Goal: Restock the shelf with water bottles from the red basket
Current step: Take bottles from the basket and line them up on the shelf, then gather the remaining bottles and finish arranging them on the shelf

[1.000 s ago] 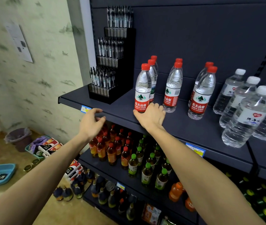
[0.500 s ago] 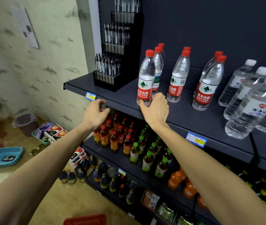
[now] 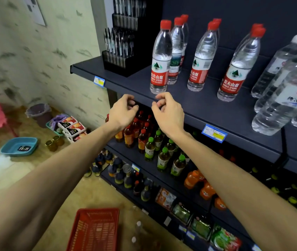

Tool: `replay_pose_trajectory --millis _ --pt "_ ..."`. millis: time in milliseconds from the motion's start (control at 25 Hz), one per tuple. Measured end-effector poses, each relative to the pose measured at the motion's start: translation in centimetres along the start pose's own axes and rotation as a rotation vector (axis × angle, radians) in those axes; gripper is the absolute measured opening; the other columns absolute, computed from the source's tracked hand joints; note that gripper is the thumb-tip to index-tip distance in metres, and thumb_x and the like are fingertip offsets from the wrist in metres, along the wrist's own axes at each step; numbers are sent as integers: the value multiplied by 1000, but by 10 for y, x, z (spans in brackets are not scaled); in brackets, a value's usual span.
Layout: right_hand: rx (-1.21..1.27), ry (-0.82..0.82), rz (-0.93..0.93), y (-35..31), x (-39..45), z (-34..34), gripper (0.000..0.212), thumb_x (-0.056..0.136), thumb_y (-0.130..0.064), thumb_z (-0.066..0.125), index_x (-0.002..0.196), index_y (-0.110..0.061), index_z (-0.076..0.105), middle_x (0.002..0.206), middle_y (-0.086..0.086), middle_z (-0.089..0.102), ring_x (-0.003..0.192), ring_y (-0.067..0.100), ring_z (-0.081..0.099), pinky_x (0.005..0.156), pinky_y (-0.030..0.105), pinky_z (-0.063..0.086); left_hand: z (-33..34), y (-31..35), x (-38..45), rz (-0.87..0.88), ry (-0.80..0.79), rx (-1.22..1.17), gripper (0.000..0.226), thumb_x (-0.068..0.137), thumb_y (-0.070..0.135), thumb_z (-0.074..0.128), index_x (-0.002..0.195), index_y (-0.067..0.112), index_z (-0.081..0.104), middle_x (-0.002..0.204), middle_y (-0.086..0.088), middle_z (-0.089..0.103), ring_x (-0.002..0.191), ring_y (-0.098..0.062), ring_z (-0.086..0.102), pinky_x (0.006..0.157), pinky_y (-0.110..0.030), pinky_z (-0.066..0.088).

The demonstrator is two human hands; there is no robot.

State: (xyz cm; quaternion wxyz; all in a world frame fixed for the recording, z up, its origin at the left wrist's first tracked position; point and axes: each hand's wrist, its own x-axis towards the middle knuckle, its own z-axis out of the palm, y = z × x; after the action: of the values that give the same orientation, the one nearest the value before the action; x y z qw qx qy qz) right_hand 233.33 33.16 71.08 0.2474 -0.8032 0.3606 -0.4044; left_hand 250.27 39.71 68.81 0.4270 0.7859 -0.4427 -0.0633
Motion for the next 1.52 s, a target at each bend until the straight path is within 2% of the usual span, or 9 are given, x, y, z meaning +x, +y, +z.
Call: replay_pose_trajectory --millis 120,280,480,720,800,880,1040,1280,1520 --pt "51 -23 -66 24 -33 10 14 94 -31 63 108 -27 63 72 -15 63 63 5 58 70 39 56 11 -5 -22 -12 -26 90 10 92 29 62 100 26 57 78 15 62 81 -14 63 80 -37 52" --pt "68 -156 -6 68 -85 30 16 93 -29 65 108 -24 65 76 -13 66 61 8 61 63 39 55 38 -23 -52 -96 -48 115 9 91 26 63 93 25 54 75 15 59 83 -18 63 81 -35 49" --pt "43 -372 207 136 -146 66 28 96 -31 64 123 -21 60 96 -11 68 80 11 65 73 42 57 93 -69 -109 -172 -190 95 10 92 22 60 98 24 52 92 6 64 86 -18 59 73 -32 42" --pt "87 -539 635 197 -225 123 53 95 -33 68 141 -18 49 121 -5 66 109 19 65 95 44 53 133 -149 -181 -371 -406 29 27 81 37 59 104 24 55 101 3 71 95 -24 69 86 -42 55" --pt "44 -637 718 213 -242 140 60 94 -37 69 145 -17 45 127 -2 65 116 22 63 98 38 50 140 -179 -199 -409 -464 50 37 77 42 60 107 20 58 102 3 71 96 -25 69 85 -38 54" --pt "10 -699 760 225 -250 152 65 94 -40 68 149 -16 42 132 0 63 122 23 58 94 32 43 143 -204 -213 -441 -498 74 32 85 33 66 111 17 59 105 2 69 96 -26 68 83 -34 51" --pt "57 -654 922 259 -280 196 65 97 -37 66 150 -12 40 128 4 63 121 27 58 90 33 42 159 -269 -244 -535 -475 94 26 91 35 67 111 22 56 114 -1 69 99 -29 68 88 -39 54" --pt "30 -754 1067 345 -354 251 69 95 -39 67 152 -13 38 130 5 64 122 27 58 94 33 42 234 -341 -285 -710 -489 62 38 94 35 66 127 16 58 123 -3 68 105 -25 67 93 -36 52" --pt "-19 -743 1155 442 -419 291 59 98 -35 64 148 -10 43 120 4 59 115 26 58 96 35 45 328 -409 -313 -720 -603 30 47 97 35 64 136 11 55 133 -6 63 111 -26 65 96 -41 53"
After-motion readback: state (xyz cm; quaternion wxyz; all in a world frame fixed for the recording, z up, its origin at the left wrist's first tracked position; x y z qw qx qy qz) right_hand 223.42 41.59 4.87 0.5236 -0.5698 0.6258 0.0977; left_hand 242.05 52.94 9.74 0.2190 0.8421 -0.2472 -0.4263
